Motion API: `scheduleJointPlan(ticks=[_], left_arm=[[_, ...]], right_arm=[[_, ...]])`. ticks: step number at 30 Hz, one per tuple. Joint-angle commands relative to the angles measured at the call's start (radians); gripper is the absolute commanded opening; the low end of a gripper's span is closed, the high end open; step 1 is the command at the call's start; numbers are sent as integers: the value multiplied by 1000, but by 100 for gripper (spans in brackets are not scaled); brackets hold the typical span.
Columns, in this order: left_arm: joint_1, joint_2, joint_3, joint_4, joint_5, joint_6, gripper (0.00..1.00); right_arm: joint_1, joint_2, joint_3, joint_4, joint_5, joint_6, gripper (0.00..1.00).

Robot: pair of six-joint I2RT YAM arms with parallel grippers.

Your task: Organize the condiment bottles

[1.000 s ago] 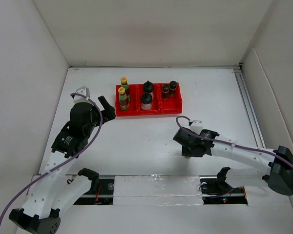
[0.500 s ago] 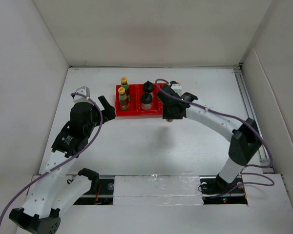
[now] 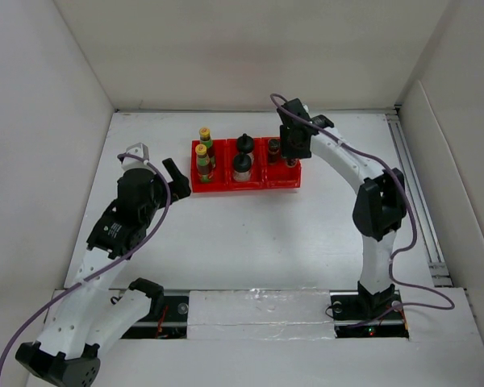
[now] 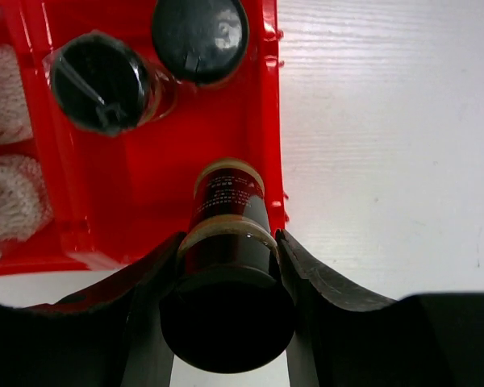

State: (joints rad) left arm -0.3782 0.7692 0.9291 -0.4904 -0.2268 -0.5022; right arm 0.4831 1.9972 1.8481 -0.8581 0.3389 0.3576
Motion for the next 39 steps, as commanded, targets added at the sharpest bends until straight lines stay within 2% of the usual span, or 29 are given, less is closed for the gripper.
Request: scheduleJointPlan(ticks=[1, 12, 15, 16, 19, 26, 27, 30, 35, 37, 39], left_arm=[[2, 12, 2, 24, -16, -2, 99], [2, 25, 2, 24, -14, -2, 99], [2, 30, 2, 24, -13, -1, 99], [2, 28, 4, 24, -13, -2, 99], [2, 25, 2, 24, -13, -2, 99], [2, 27, 1, 24, -16, -2, 99], [2, 27, 1, 24, -17, -2, 99], [2, 25, 4, 24, -17, -4, 99], [2, 25, 4, 24, -19, -2, 99], [2, 27, 4, 24, -19, -4, 99], [2, 28, 4, 24, -19, -4, 99]], right_arm=[[-20, 49, 88, 16, -49, -88, 1], [-51, 138, 155, 47, -84, -132, 2], [-60, 156, 160, 48, -90, -137, 9], [-60, 167, 160, 50, -93, -137, 14], [-69, 187, 169, 56, -106, -140, 20], [-69, 216, 197, 51, -132, -149, 26], [-69, 216, 198, 51, -132, -149, 32], [-69, 216, 191, 56, -133, -146, 42], [-69, 216, 184, 53, -133, -143, 47], [-69, 207, 181, 51, -132, -141, 54], [-69, 204, 181, 48, -133, -141, 55]])
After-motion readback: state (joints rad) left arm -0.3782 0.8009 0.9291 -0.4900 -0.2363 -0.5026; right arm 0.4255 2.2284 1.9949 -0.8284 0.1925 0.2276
